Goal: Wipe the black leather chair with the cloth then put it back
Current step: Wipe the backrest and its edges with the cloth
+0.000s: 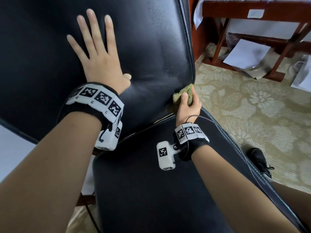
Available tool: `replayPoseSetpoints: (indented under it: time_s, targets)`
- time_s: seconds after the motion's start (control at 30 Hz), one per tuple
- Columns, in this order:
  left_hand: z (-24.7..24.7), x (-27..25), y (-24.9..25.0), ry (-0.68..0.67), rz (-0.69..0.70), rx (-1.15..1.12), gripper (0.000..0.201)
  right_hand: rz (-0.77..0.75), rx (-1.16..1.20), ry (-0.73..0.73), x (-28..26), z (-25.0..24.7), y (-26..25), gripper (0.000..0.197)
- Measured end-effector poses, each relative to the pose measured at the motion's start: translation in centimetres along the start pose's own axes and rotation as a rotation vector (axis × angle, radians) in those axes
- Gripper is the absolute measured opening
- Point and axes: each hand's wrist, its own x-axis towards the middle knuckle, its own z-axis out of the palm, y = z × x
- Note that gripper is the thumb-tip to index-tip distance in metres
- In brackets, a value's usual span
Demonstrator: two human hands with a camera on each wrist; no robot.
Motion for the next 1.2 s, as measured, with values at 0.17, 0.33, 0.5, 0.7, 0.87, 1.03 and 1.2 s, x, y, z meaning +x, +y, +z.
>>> replayPoseSetpoints:
  time_s: [0.17, 0.33, 0.5, 0.7, 0.87, 1.03, 1.2]
  targets:
    - [0.2, 0.1, 0.0, -0.004, 0.006, 0.0, 0.123, -0.093, -0.04, 0.063, 0.3, 0.5, 1.2, 0.037]
    - [0.3, 0.1, -0.1, -0.007, 0.005, -0.015, 0.122, 0.17, -0.211, -0.091, 2.4, -0.4, 3.3, 0.038]
    - [0.4, 0.2, -0.1, -0.014, 0.0, -0.014, 0.122, 0.109, -0.109, 0.108, 1.8, -2.5, 2.4, 0.037]
    - [-0.1, -0.1, 0.1, -0.022, -0.001, -0.01, 0.122, -0.134, 0.058, 0.073, 0.9, -1.2, -1.2, 0.041]
    - [0.0, 0.1, 0.3, -0.033, -0.002, -0.017, 0.122, -0.217, -0.089, 0.044, 2.2, -0.3, -0.5, 0.04]
    - [0.1, 0.1, 0.1, -0.03, -0.011, -0.017, 0.123, 0.016, -0.255, -0.047, 3.7, -3.3, 1.7, 0.038]
    - [-0.1, 0.0, 0.3, -0.021, -0.008, -0.017, 0.122, -0.209, -0.071, 0.053, 1.9, -2.7, -2.8, 0.04]
